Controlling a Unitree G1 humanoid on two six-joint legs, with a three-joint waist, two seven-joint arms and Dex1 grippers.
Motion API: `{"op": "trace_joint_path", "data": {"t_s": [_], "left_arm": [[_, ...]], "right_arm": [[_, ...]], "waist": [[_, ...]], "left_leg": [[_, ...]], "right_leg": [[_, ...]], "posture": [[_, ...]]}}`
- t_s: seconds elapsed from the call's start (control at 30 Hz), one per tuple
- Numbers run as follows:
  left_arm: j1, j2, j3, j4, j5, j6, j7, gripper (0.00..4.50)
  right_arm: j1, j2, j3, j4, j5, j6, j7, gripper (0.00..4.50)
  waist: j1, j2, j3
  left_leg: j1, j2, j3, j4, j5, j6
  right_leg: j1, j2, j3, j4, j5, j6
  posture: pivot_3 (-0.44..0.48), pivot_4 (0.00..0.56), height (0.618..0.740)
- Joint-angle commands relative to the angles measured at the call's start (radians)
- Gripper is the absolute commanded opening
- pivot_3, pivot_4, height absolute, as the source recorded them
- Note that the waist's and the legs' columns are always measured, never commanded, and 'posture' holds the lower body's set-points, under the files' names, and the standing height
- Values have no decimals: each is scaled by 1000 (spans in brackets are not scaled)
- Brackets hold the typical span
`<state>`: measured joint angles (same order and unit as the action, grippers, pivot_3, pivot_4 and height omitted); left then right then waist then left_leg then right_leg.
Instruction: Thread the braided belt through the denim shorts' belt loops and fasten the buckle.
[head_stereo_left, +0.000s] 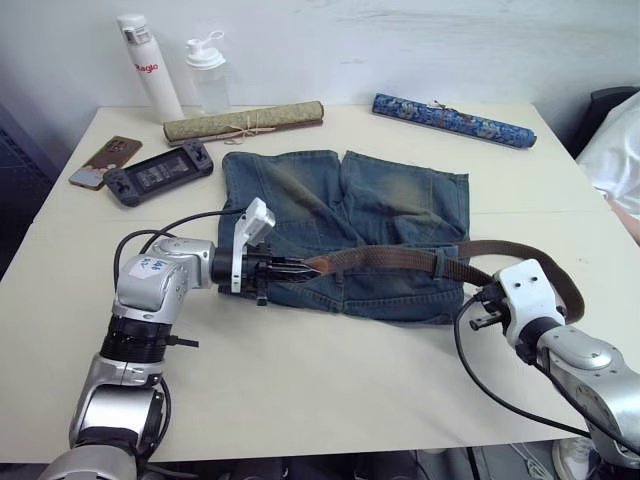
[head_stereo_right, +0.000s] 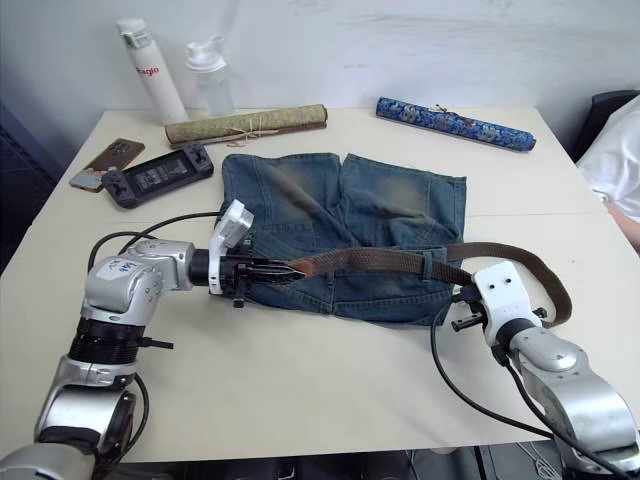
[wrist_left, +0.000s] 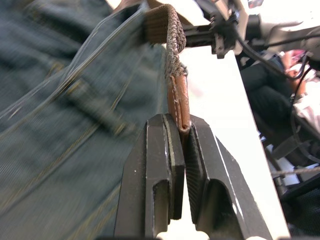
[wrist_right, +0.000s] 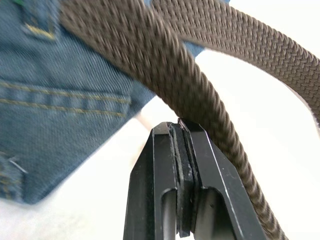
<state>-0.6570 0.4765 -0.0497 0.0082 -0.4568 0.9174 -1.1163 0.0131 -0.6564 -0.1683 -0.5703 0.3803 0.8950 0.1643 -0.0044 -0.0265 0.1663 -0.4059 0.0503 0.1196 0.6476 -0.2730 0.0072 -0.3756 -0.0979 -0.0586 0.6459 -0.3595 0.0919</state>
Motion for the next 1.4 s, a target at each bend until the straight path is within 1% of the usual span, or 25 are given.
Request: {"op": "trace_joint_path", "data": {"t_s": [0.03, 0.1, 0.13, 0.17, 0.2, 0.23, 0.27, 0.3, 0.37, 0.4, 0.43, 0.47, 0.5, 0.57, 0.6, 0.7, 0.73, 0.8, 0.87, 0.93, 1.1, 1.4], "left_arm": [[-1, -19, -8, -32, -33, 0, 27, 16], [-1, -23, -13, -27, -40, -1, 34, 16], [-1, -24, -13, -26, -43, 1, 35, 16], [-2, -24, -13, -25, -46, 1, 36, 0], [-1, -23, -13, -24, -49, 2, 36, 0], [-1, -22, -13, -22, -50, 0, 37, 0], [-1, -24, -10, -20, -55, 4, 39, 0], [-1, -25, -9, -19, -57, 5, 41, 0], [0, -25, -9, -20, -63, 8, 43, 0], [2, -25, -10, -21, -65, 7, 44, 0], [4, -26, -9, -24, -69, 9, 45, 0], [6, -26, -9, -26, -72, 10, 47, 0], [9, -27, -10, -30, -73, 10, 49, 0], [13, -27, -10, -33, -79, 13, 53, 0], [14, -28, -9, -35, -82, 15, 55, 0], [16, -27, -8, -37, -88, 17, 60, 0], [18, -26, -7, -40, -91, 19, 61, 0], [19, -25, -5, -44, -96, 22, 64, 0], [21, -22, -6, -46, -98, 23, 67, 0], [22, -17, -7, -46, -99, 20, 68, 0], [22, -15, -5, -53, -108, 25, 71, 0], [17, -12, -3, -42, -120, 24, 78, 0]], "right_arm": [[-29, 83, -67, -55, 59, 17, -5, 0], [-41, 126, -116, -67, 92, 40, -12, 0], [-49, 146, -160, -84, 134, 62, -8, 0], [-55, 157, -190, -96, 163, 80, -4, 659], [-64, 173, -240, -116, 230, 108, 5, 1274], [-66, 183, -293, -140, 321, 140, 21, 1274], [-59, 190, -343, -154, 422, 173, 33, 1843], [-43, 186, -384, -170, 529, 198, 47, 2035], [-6, 162, -431, -183, 707, 250, 46, 2791], [16, 143, -437, -194, 798, 259, 41, 3292], [38, 129, -419, -212, 912, 248, 29, 3584], [55, 112, -404, -223, 999, 233, 13, 4163], [48, 136, -347, -225, 1074, 196, -52, 4421], [17, 210, -225, -194, 1169, 126, -211, 4421], [4, 259, -151, -172, 1169, 113, -283, 4421], [-4, 338, -37, -127, 1158, 77, -404, 4421], [-11, 383, -2, -99, 1149, 51, -436, 4421], [-21, 443, 42, -66, 1149, 6, -473, 4421], [-43, 507, 53, -48, 1154, -60, -478, 4421], [-65, 546, 58, -39, 1158, -113, -464, 4421], [-106, 564, 43, 30, 1146, -188, -466, 4421], [-105, 565, 53, 41, 1160, -254, -456, 4421]], "waist": [[2, 1, 0], [3, 2, 1], [3, 2, 1], [6, 2, 1], [6, 2, 1], [7, 2, 1], [6, 2, 1], [6, 2, 1], [5, 2, 1], [5, 2, 1], [4, 2, 1], [3, 2, 1], [3, 2, 1], [-4, 2, 1], [-6, 2, 1], [-9, 3, 2], [-8, 3, 2], [-4, 3, 2], [-1, 3, 2], [-2, 3, 2], [-2, 3, 2], [-4, 4, 2]], "left_leg": [[0, 0, 0, 0, 0, 0], [0, -1, 0, 0, 0, 0], [0, -1, 0, 0, 0, 0], [0, -2, 0, 0, 0, 0], [-1, -2, 0, 0, 0, 0], [-1, -2, 0, 0, 0, 0], [0, -2, 0, 0, 0, 0], [0, -2, 0, 0, 0, 0], [0, -1, 0, -1, 0, 0], [0, -1, -1, -1, 0, 0], [0, -1, -1, -1, 0, 0], [0, -1, -1, -1, 0, 1], [0, -1, -1, -1, -1, 1], [0, 0, -1, 0, -1, 1], [1, 1, -1, 0, -1, 1], [0, 0, -1, -1, 0, 0], [0, 0, -1, -2, 0, 0], [-1, -1, -1, -1, 0, 0], [-1, -1, -1, -1, 0, 0], [-1, -1, -1, 0, 0, 0], [-1, -1, -1, -1, 0, 0], [-1, 0, -1, -1, 0, 0]], "right_leg": [[0, 0, 0, 0, 0, 0], [0, 0, 0, 0, 0, 0], [0, 0, 0, 0, 0, 0], [0, 0, 0, 0, 0, 0], [0, 0, 0, 0, 0, 0], [0, 0, 0, 0, 0, 0], [0, 0, 0, 0, 0, 0], [0, 0, 0, 0, 0, 0], [0, -1, 0, 0, 0, 0], [0, -1, 0, 0, 0, 0], [1, -1, 0, 0, 0, 0], [1, -2, 0, 0, 0, 0], [1, -3, 0, 0, 0, 0], [1, -3, 0, 0, 0, 0], [1, -2, 1, 0, 0, 0], [0, -2, 1, 1, 0, -1], [-1, -3, 1, 0, 0, -1], [-1, -3, 1, 0, 0, -1], [-1, -3, 1, 0, 0, -1], [-1, -3, 1, 0, 0, 0], [-1, -3, 1, 0, 0, 0], [-1, -3, 2, 0, 0, 0]], "posture": [[0, 150, 737], [0, 150, 737], [0, 150, 737], [0, 150, 737], [0, 150, 737], [0, 150, 737], [0, 150, 737], [0, 150, 737], [0, 150, 737], [0, 150, 737], [0, 150, 737], [0, 150, 737], [0, 150, 737], [0, 150, 737], [0, 150, 737], [0, 150, 737], [0, 150, 737], [0, 150, 737], [0, 150, 737], [0, 150, 737], [0, 150, 737], [0, 150, 737]]}}
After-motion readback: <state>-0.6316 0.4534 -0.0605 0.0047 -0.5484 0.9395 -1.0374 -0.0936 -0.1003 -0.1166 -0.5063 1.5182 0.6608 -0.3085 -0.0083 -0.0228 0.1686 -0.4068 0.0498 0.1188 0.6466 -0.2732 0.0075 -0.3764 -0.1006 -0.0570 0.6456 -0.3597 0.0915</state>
